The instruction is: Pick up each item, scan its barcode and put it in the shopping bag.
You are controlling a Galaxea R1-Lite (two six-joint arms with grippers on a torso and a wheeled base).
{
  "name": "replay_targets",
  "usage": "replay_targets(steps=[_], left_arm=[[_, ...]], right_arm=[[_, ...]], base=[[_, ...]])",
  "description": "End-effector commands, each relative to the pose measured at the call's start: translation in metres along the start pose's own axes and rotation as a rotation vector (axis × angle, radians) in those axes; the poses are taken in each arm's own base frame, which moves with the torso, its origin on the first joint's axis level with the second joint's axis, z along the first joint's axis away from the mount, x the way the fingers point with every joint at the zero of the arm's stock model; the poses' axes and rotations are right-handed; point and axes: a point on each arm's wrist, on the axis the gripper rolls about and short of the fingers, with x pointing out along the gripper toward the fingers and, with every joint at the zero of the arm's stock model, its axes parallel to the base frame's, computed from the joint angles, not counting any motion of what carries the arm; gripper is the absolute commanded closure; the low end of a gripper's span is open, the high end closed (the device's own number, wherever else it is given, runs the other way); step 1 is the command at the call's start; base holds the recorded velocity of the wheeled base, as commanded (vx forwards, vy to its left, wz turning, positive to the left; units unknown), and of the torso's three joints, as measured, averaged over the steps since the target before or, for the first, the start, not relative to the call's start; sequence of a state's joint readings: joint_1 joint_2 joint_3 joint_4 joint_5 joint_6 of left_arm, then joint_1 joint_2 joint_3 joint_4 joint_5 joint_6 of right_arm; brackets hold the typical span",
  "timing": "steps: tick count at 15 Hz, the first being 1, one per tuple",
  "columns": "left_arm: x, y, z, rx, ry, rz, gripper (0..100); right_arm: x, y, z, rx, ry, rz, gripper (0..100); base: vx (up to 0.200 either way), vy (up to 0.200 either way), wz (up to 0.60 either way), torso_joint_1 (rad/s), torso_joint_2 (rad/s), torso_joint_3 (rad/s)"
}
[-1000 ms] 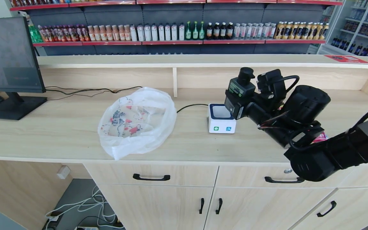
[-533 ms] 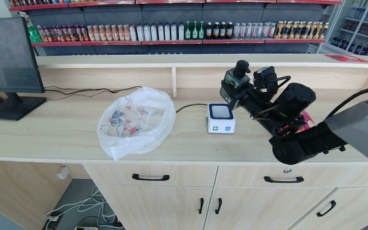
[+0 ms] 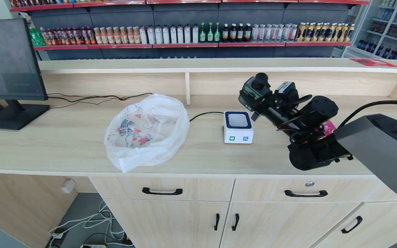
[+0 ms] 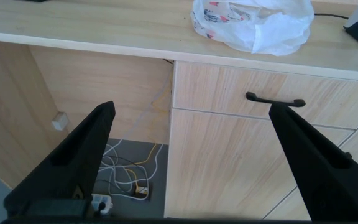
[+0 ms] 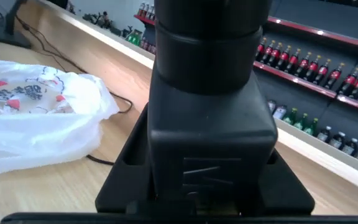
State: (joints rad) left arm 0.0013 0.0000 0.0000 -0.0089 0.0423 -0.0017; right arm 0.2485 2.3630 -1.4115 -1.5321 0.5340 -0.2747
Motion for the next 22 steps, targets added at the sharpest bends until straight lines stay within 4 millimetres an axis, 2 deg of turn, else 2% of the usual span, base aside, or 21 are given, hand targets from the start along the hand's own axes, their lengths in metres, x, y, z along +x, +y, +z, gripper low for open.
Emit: replay_targets(steps=[1,2,4,6,8,22], left_arm=[[0.0,0.0,0.0,-0.001,0.0,-0.001,0],[0.0,0.0,0.0,-0.003,0.0,-0.001,0],[0.0,0.0,0.0,-0.005,-0.002,0.001,0],[0.0,0.0,0.0,-0.001,-0.002,0.001,0],[0.0,0.0,0.0,-0.001,-0.002,-0.001,0],[0.0,0.0,0.0,-0.003,-0.002,0.001,0]], right_arm=[[-0.003,0.004,-0.018,-0.014,-0.006,0.01,100],[-0.006,0.005,-0.028,-0.026,0.002,0.019,100],[-0.006,0.0,-0.033,-0.078,-0.024,0.056,100],[0.0,-0.015,-0.043,-0.153,-0.073,0.023,100],[0.004,-0.025,-0.042,-0.196,-0.107,-0.006,100],[-0.002,-0.019,-0.059,-0.22,-0.077,0.003,100]], base=[[0.0,0.0,0.0,0.0,0.0,0.0],[0.0,0.0,0.0,0.0,0.0,0.0],[0.0,0.0,0.0,0.0,0.0,0.0],[0.0,0.0,0.0,0.0,0.0,0.0],[0.0,0.0,0.0,0.0,0.0,0.0],[0.0,0.0,0.0,0.0,0.0,0.0]])
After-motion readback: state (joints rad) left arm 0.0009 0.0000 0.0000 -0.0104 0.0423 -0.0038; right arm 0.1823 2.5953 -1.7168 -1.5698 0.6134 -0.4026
